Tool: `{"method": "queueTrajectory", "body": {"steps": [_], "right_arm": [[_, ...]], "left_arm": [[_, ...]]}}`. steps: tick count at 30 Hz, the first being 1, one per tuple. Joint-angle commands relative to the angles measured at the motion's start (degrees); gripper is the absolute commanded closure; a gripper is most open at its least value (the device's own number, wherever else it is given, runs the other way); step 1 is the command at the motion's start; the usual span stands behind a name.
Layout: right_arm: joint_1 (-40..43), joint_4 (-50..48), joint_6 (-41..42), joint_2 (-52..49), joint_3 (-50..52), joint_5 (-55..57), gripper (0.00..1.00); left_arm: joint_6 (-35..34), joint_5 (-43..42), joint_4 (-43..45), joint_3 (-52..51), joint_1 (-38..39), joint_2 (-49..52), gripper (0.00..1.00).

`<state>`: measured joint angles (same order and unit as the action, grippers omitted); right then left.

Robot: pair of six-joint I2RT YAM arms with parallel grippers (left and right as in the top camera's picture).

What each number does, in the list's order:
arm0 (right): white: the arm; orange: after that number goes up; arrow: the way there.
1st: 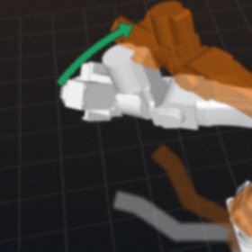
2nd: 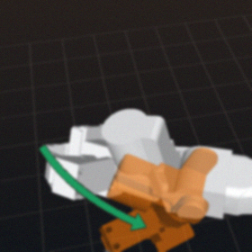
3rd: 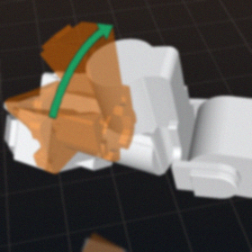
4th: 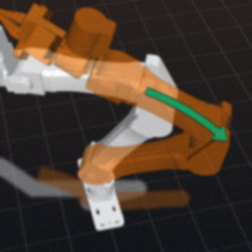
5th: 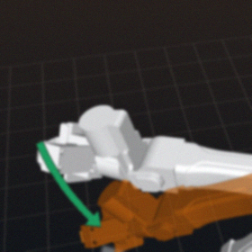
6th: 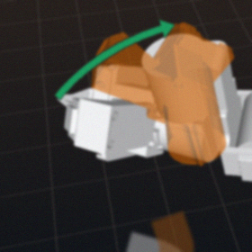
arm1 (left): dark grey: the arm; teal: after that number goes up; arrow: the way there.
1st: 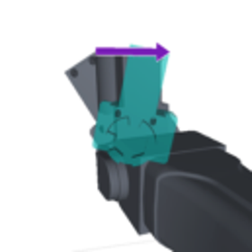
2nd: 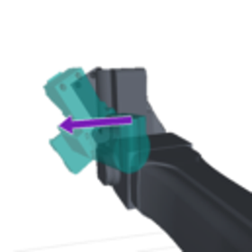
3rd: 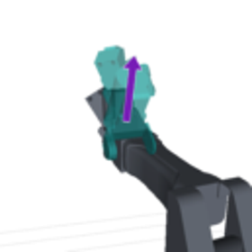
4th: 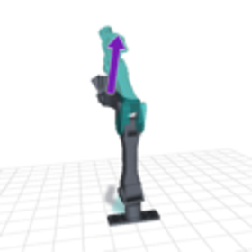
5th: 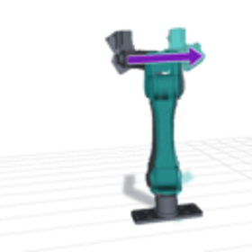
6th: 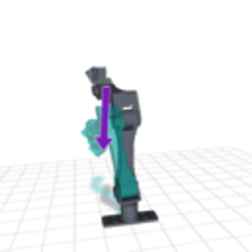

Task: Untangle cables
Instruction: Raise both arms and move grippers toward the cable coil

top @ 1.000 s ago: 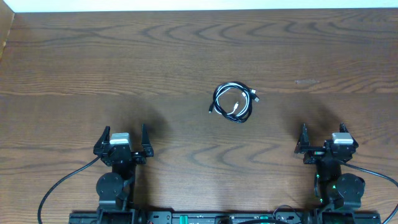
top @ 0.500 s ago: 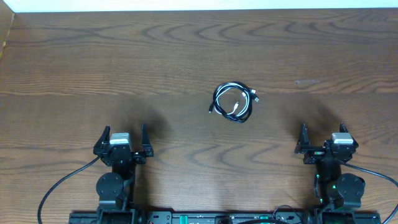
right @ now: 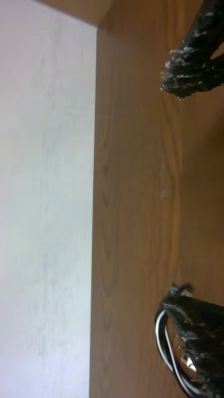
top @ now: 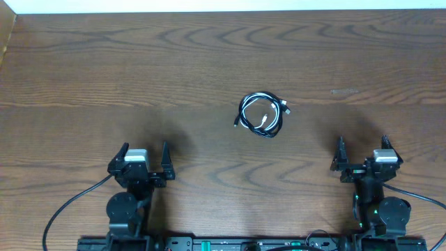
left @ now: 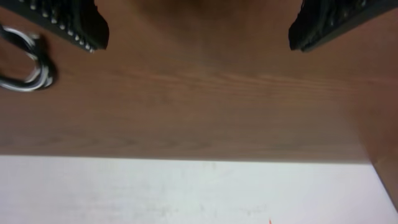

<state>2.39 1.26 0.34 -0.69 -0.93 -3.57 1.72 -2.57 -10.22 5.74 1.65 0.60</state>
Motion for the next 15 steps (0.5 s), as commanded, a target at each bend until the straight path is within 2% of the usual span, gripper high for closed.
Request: {"method": "queueTrajectory", "body": {"steps": [1, 9, 15], "right_arm": [[0.2, 1.5, 2.5, 0.3, -4.3, -5.7, 0.01], [0.2, 18.6, 3.2, 0.3, -20.3, -3.2, 0.01], [0.2, 31.2, 3.6, 0.3, -33.4, -3.3, 0.01]], "left_arm": [[-5.5, -1.1, -6.5, 9.0, -0.2, -0.4, 0.02], [-5.0, 0.2, -20.7, 24.8, -0.2, 0.0, 0.02], [2.1, -0.5, -23.9, 27.3, -0.2, 3.8, 0.02]]}}
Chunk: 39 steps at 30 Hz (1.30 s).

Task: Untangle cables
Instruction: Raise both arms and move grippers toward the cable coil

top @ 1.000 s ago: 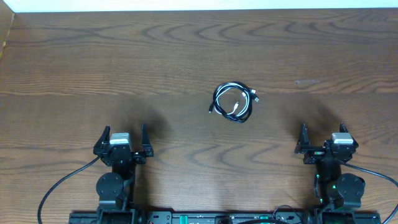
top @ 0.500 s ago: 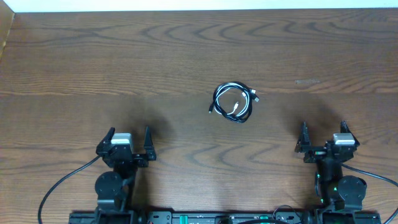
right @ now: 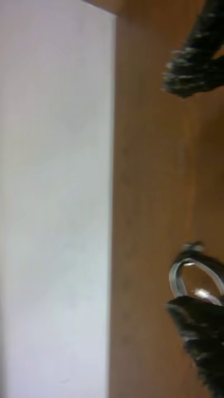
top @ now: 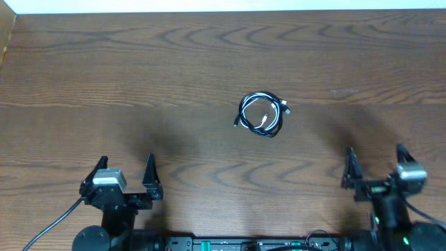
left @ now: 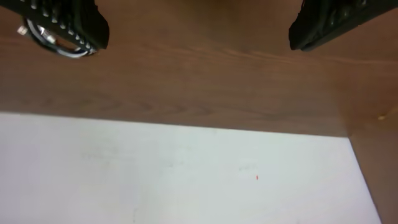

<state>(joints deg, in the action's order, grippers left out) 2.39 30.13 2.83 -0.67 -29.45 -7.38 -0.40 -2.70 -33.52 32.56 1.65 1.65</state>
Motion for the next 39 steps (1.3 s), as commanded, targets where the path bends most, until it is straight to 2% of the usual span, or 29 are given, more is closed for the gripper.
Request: {"method": "queueTrajectory", "body": {"steps": [1, 5, 8, 10, 21, 28, 34, 39], "right_arm": [[0.2, 4.1, 1.2, 0.2, -6.8, 0.6, 0.01], [0.2, 11.7, 1.9, -0.5, -14.1, 0.0, 0.01], [0.2, 16.7, 3.0, -2.5, -19.8, -0.1, 0.01], [0.2, 18.4, 3.0, -4.4, -22.6, -0.5, 0.01], [0.2, 32.4, 2.1, -26.0, -36.6, -4.2, 0.01], [0.2, 33.4, -4.5, -39.3, -40.0, -7.8, 0.01], [0.2, 33.6, -9.0, -51.5, -44.4, -7.6, 0.01], [0.2, 32.3, -9.9, -55.5, -44.7, -7.3, 0.01]], "left_arm": [[4.3, -2.7, -0.3, 0.5, -0.2, 3.8, 0.02], [4.3, -8.8, 0.3, 0.5, -0.2, 8.3, 0.02], [8.3, -8.9, 0.3, 0.5, -0.2, 12.5, 0.02], [7.8, -8.9, 0.4, 0.5, -0.2, 14.9, 0.02], [3.1, -12.3, -0.4, 6.3, -0.2, 22.0, 0.02], [3.1, -8.6, -5.2, 15.1, -0.2, 27.3, 0.02], [3.3, -8.6, -15.8, 30.8, -0.2, 37.2, 0.02], [3.3, -8.6, -17.4, 37.2, -0.2, 42.3, 0.02]]}}
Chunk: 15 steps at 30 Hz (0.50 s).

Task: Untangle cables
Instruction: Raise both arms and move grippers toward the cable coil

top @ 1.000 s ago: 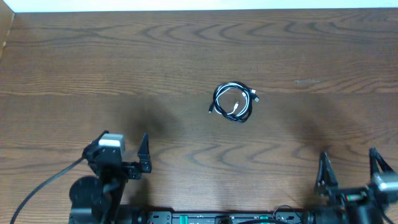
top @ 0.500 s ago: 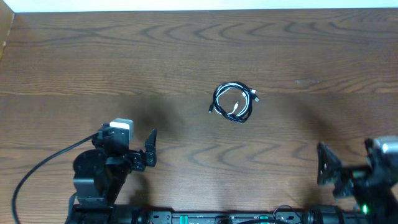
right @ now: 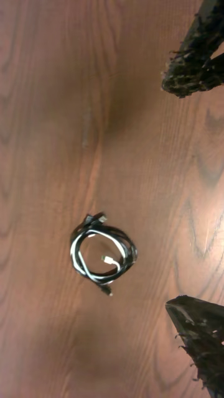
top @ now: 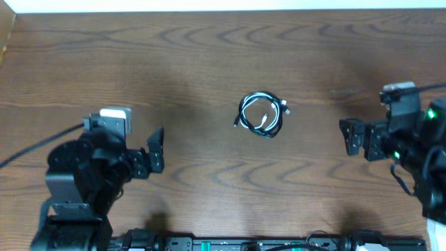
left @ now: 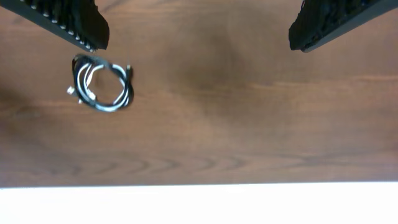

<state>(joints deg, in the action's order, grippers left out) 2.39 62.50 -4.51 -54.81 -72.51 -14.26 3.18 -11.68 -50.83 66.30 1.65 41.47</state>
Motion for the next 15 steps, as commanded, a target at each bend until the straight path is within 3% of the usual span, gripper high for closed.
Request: {"method": "queueTrajectory", "body": {"steps": [1, 13, 14, 15], "right_arm": [[0.2, -0.2, -3.0, -1.8, -1.6, 0.0, 0.01], [0.2, 1.4, -2.8, -3.7, -1.6, -6.3, 0.01], [0.2, 1.4, -2.8, -3.7, -1.6, -6.3, 0.01], [0.2, 1.5, -2.9, -3.7, -1.6, -6.2, 0.01]], "left_arm": [[-0.3, 0.3, 0.2, 3.5, -0.2, 2.8, 0.02], [-0.3, -4.6, -0.5, 3.3, -0.2, 3.4, 0.00], [-0.3, -4.6, -0.6, 3.3, -0.2, 3.4, 0.17], [-0.3, -4.6, -0.6, 3.3, -0.2, 3.4, 0.44]]}}
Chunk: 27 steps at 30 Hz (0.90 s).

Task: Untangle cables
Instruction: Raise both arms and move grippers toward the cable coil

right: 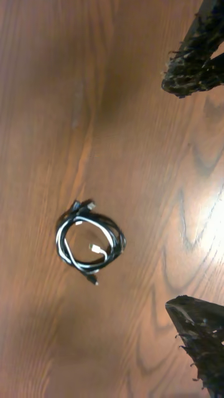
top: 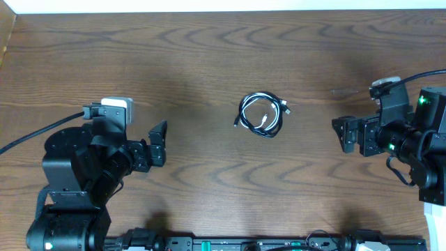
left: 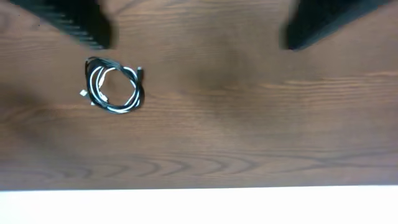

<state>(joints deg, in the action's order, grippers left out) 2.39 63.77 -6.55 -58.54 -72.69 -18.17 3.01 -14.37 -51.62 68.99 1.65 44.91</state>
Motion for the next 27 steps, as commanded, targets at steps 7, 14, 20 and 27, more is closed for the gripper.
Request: {"method": "queueTrajectory", "body": {"steps": [7, 14, 20, 27], "right_arm": [[0.2, 1.0, -0.9, 0.0, -1.4, -1.9, 0.36], [0.2, 0.8, -0.8, 0.0, -1.4, -1.5, 0.36], [0.2, -0.6, -0.8, 0.0, -1.4, -1.5, 0.30], [0.2, -2.3, -0.8, -0.7, -1.4, -1.5, 0.01]], "left_arm": [[-0.5, -1.9, 0.8, 0.5, -0.2, 0.0, 0.49], [-0.5, -1.9, 0.7, 0.5, -0.2, 0.0, 0.02], [-0.5, -1.7, 0.9, 0.5, -0.2, 0.5, 0.02], [-0.5, -1.7, 2.1, -0.7, -0.2, 4.3, 0.02]]}}
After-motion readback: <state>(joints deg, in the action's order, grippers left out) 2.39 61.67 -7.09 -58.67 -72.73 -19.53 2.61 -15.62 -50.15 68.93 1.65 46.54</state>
